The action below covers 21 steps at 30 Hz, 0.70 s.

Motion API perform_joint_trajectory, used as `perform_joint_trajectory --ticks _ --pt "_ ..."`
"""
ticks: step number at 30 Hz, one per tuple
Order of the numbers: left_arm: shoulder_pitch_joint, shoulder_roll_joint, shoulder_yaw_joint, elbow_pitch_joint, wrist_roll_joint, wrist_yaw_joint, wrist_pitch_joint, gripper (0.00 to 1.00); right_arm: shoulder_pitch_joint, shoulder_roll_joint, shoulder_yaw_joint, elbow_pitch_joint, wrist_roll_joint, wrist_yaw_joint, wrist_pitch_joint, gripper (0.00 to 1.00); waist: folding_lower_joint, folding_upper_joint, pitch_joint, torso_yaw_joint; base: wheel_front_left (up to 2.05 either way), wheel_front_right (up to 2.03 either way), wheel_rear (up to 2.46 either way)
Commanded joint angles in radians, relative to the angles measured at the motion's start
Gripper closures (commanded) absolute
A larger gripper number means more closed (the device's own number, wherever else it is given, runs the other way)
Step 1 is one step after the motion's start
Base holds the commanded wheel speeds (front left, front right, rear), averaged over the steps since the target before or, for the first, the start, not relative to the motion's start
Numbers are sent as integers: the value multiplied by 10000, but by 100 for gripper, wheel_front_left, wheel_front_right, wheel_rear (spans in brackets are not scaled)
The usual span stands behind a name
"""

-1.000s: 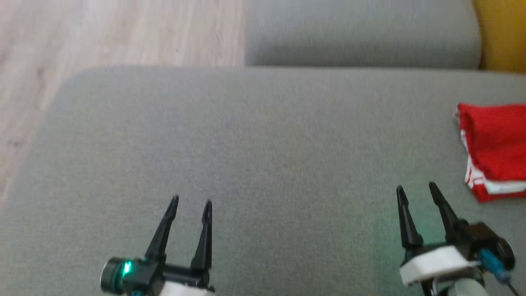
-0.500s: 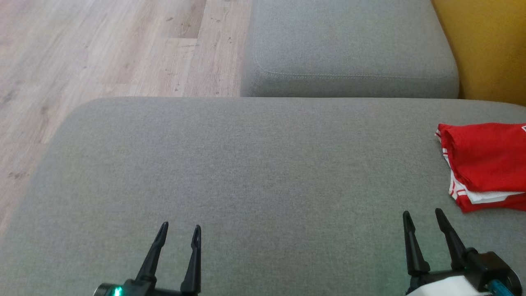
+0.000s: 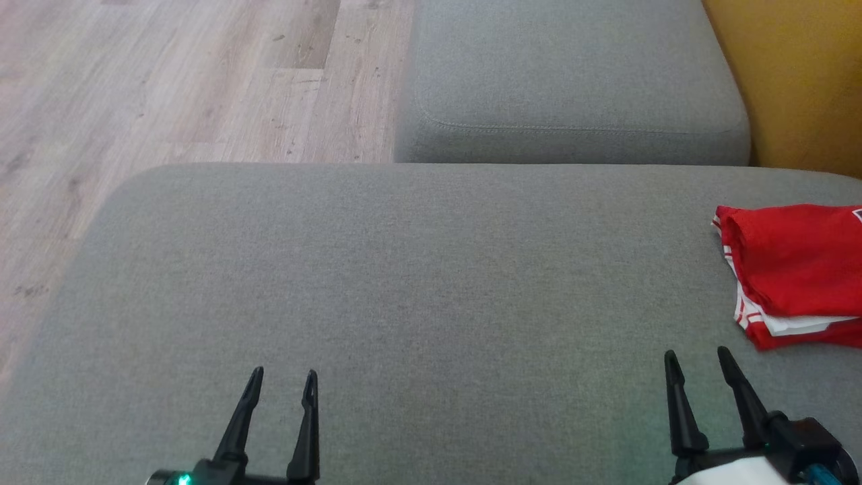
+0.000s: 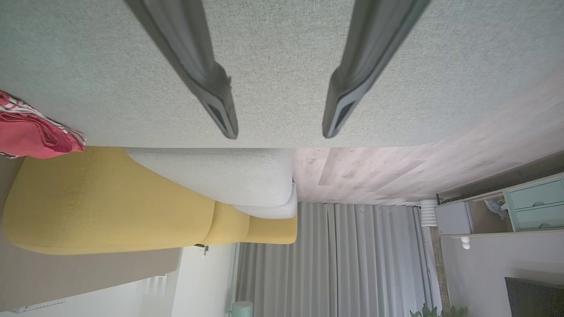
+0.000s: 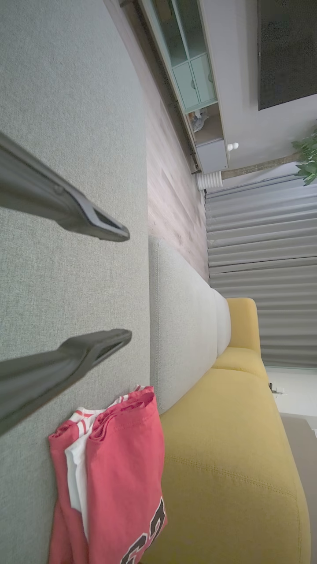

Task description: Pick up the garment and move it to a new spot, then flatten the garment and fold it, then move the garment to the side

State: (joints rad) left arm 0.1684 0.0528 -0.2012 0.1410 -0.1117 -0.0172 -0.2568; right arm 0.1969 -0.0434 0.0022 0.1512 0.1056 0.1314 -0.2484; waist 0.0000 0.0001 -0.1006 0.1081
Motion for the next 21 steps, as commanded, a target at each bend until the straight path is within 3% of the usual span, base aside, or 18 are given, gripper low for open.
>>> perform_joint_trajectory --ticks 1,4,5,9,21 --pt "-409 -26 354 -300 130 70 -49 0 -303 -69 206 -388 95 -7 -133 0 0 -1 12 -7 0 0 0" --pt "-449 -26 368 -317 167 116 -49 0 -316 -69 229 -412 115 -7 -133 0 0 -1 33 -33 0 0 0" --pt "-2 0 23 -4 80 88 0 100 0 2 6 -50 39 0 0 100 0 -1 33 -35 0 0 0" --pt "153 -4 2 571 58 78 5 100 95 10 27 551 72 0 24 100 2 -1 39 -44 0 0 0" --pt "-83 65 183 586 -1346 -17 251 100 -171 -41 -16 574 1439 -1 291 100 2 -1 127 -136 0 0 0"
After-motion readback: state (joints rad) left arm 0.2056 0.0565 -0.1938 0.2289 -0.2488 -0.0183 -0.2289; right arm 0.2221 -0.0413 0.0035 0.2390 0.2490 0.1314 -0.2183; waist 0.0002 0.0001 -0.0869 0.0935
